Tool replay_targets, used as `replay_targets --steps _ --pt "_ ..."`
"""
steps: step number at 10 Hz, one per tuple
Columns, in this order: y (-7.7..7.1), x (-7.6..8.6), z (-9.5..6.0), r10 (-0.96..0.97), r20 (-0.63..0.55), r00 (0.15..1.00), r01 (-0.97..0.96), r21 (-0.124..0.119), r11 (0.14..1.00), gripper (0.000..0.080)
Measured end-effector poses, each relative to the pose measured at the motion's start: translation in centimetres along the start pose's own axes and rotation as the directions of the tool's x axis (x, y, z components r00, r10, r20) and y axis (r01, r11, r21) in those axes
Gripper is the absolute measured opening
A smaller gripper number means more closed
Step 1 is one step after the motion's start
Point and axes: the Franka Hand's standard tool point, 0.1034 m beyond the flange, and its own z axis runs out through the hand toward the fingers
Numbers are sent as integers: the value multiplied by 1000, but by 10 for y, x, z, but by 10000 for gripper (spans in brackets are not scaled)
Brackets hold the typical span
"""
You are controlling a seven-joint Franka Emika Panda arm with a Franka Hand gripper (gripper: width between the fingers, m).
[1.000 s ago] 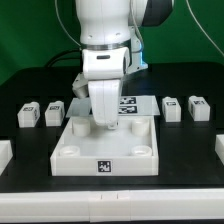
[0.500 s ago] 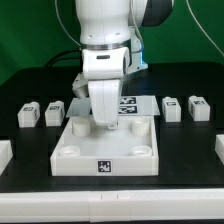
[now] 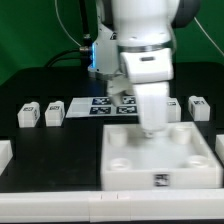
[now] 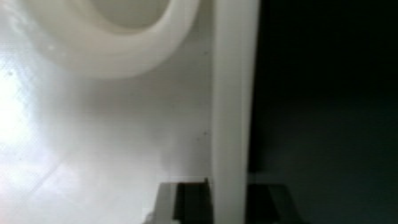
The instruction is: Assemble one leg
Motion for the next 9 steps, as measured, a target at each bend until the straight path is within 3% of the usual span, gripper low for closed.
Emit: replay_targets --steps 5,9 --pt "1 -3 0 18 1 1000 -18 1 1000 57" --pt "33 14 2 27 -8 1000 -27 -9 1000 57"
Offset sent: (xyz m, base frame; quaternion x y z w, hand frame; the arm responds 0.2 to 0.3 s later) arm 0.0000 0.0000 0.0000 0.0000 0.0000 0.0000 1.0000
